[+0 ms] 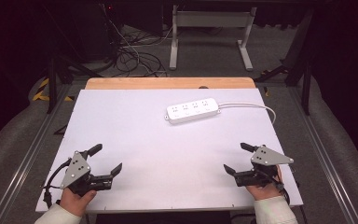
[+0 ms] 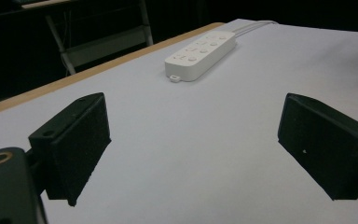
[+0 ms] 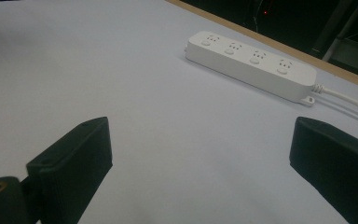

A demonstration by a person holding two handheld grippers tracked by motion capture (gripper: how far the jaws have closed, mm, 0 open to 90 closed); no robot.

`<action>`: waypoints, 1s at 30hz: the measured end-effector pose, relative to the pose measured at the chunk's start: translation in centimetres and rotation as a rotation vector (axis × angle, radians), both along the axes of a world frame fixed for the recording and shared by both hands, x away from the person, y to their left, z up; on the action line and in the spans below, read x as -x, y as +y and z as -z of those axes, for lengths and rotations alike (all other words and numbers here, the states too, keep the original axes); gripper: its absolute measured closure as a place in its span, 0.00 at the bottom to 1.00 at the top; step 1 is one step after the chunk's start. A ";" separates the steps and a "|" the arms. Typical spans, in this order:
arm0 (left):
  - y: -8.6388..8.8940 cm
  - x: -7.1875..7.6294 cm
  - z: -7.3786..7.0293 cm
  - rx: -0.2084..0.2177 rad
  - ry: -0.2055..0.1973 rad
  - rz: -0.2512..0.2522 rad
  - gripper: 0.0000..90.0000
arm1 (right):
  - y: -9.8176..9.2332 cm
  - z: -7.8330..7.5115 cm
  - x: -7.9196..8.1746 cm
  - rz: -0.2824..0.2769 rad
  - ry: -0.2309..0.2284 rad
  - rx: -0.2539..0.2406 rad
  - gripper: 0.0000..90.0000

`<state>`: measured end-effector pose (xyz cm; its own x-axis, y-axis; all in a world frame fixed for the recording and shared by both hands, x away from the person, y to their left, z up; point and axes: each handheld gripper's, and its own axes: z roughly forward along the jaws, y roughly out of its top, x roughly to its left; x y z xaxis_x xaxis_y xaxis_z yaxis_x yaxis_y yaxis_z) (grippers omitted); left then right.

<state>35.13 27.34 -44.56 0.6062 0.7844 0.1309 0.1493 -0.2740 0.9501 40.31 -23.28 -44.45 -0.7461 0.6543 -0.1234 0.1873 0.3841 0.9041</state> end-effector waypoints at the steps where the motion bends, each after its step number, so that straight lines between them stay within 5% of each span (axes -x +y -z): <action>1: 0.0 0.0 0.0 -0.003 0.000 0.001 0.11 | 0.0 0.0 0.0 0.000 -0.003 0.007 0.07; 9: 0.3 0.0 -0.1 0.020 0.006 0.005 0.10 | 0.0 0.0 -0.1 -0.007 0.001 0.000 0.07; 19: 0.2 0.0 -0.1 -0.003 0.005 -0.001 0.10 | 0.3 -0.3 -0.3 -0.009 0.005 0.017 0.12; 24: 0.1 0.0 -0.1 0.003 0.009 -0.006 0.10 | 0.7 -1.1 -0.9 0.003 0.030 0.031 0.20; 30: 0.2 0.0 -0.1 -0.003 0.007 -0.007 0.10 | 1.7 -2.5 -2.2 0.005 0.087 0.032 0.48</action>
